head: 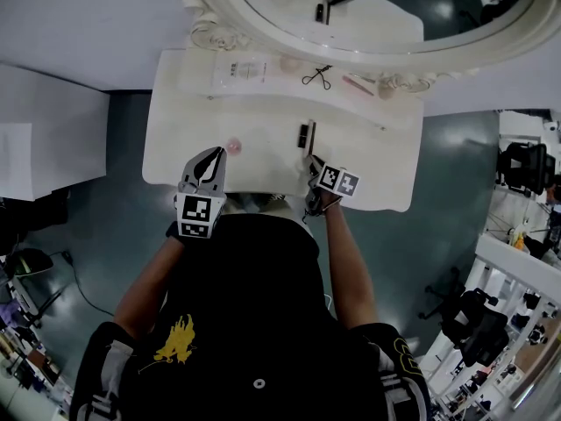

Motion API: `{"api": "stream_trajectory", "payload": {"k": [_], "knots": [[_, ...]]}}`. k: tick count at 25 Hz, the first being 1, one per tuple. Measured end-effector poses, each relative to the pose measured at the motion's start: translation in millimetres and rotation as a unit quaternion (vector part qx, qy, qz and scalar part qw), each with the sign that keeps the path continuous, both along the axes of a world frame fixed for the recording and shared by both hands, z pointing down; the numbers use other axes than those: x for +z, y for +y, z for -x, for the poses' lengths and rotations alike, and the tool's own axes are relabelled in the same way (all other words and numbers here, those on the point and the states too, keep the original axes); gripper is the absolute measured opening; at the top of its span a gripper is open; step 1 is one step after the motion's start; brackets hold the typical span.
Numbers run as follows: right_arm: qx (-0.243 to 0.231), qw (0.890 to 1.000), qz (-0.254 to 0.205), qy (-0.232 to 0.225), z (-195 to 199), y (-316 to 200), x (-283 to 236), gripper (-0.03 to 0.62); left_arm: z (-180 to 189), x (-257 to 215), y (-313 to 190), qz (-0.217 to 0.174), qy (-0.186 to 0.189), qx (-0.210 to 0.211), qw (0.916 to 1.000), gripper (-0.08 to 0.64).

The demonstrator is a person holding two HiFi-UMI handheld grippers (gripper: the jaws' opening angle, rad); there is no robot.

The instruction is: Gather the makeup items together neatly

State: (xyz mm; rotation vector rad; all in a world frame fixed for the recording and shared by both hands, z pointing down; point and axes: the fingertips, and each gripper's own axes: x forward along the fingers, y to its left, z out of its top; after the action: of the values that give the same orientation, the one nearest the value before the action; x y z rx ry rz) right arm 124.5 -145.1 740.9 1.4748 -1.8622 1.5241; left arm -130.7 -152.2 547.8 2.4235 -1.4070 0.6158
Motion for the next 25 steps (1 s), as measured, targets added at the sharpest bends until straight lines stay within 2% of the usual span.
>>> {"api": "stream_trajectory", "payload": {"k": [17,25], "knots": [[-0.020,0.999,-0.004,0.025,4.0,-0.4,-0.2,0.071,3.3,0.6,-2.0,-0.001,0.005,0.000,1.0000,0.024],[-0.015,0.999,-0.007,0.032,3.5,1.7,-3.9,0.086,7.1,1.0,-2.4,0.000,0.010,0.000,1.0000,0.023]]}}
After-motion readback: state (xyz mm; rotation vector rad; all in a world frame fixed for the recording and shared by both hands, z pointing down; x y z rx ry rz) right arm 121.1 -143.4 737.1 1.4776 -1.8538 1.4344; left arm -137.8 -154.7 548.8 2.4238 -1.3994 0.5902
